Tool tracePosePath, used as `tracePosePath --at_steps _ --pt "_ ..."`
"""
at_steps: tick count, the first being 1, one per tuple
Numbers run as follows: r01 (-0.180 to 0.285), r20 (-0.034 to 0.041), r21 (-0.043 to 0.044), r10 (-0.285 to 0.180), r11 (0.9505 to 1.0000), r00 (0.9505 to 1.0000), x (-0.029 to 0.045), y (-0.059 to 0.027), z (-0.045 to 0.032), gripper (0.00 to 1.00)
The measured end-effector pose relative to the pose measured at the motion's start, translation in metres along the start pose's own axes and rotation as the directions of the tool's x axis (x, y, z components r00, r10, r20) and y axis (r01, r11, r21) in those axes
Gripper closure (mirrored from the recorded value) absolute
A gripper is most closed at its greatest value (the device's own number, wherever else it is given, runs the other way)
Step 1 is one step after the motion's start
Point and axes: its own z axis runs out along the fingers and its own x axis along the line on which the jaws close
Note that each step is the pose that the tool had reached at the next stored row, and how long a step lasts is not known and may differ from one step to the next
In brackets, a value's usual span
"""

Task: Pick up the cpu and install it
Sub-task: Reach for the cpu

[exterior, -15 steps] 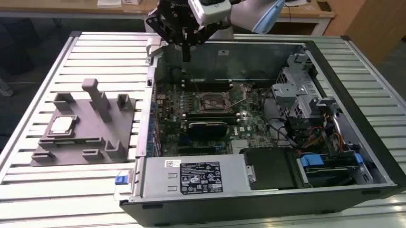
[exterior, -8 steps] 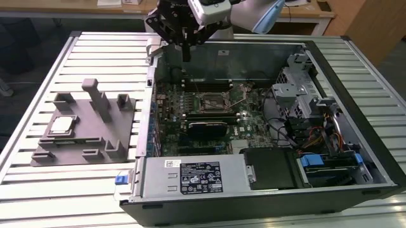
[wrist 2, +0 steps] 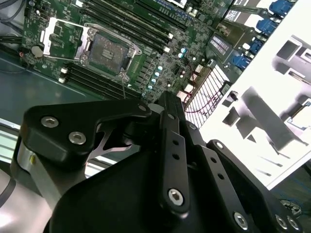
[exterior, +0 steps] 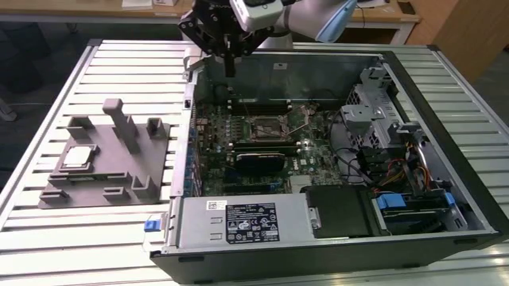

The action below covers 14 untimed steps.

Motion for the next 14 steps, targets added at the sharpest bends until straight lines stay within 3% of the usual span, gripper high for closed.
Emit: tracePosePath --at_steps 14 --pt "0.000 -0.0001 0.0002 0.000 1.0000 1.0000 0.0156 0.0040 0.0025 0.89"
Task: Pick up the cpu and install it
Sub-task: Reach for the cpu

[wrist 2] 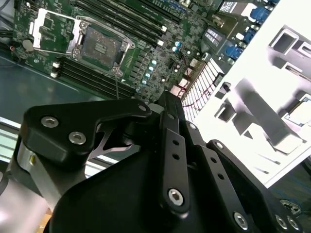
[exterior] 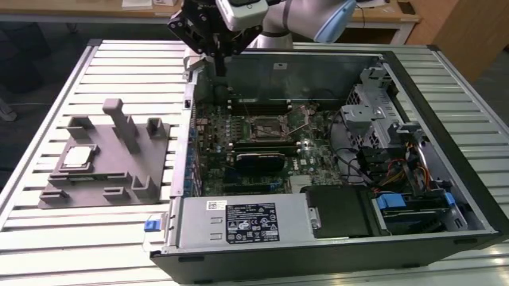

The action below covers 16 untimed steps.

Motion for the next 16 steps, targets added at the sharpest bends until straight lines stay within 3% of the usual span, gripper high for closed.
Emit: tracePosePath --at_steps 16 --pt "0.000 -0.0001 0.0001 0.000 1.0000 1.0000 0.0285 0.0028 0.0033 0.89"
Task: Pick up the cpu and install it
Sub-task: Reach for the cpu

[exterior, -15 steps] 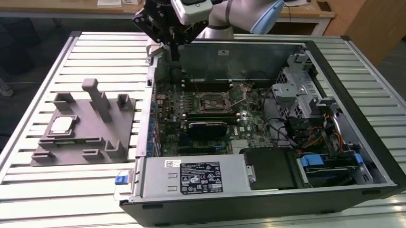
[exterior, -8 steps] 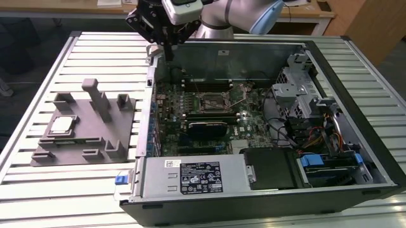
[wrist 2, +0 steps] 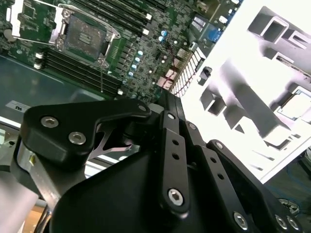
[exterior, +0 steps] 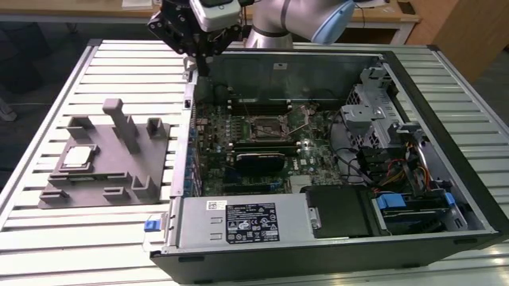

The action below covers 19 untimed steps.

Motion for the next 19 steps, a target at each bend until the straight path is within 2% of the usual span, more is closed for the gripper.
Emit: tracePosePath --at_steps 19 --pt "0.000 0.0001 -0.0001 0.000 1.0000 1.0000 0.0438 -0.0033 0.0064 0.89"
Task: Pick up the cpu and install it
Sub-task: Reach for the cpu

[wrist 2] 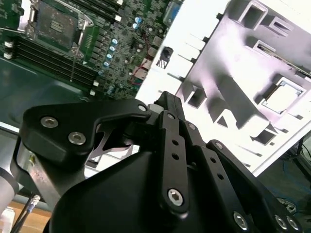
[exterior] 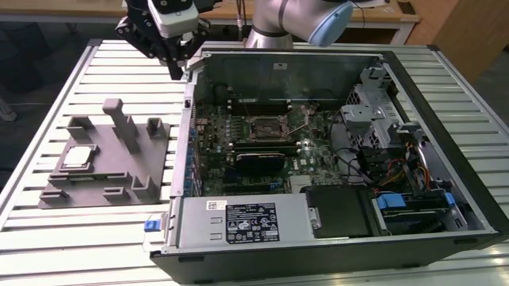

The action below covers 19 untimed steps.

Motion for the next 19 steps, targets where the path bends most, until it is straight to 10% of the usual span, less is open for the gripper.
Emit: tracePosePath --at_steps 19 --pt "0.000 0.0000 0.0000 0.000 1.0000 1.0000 0.0415 -0.0032 0.0053 0.89"
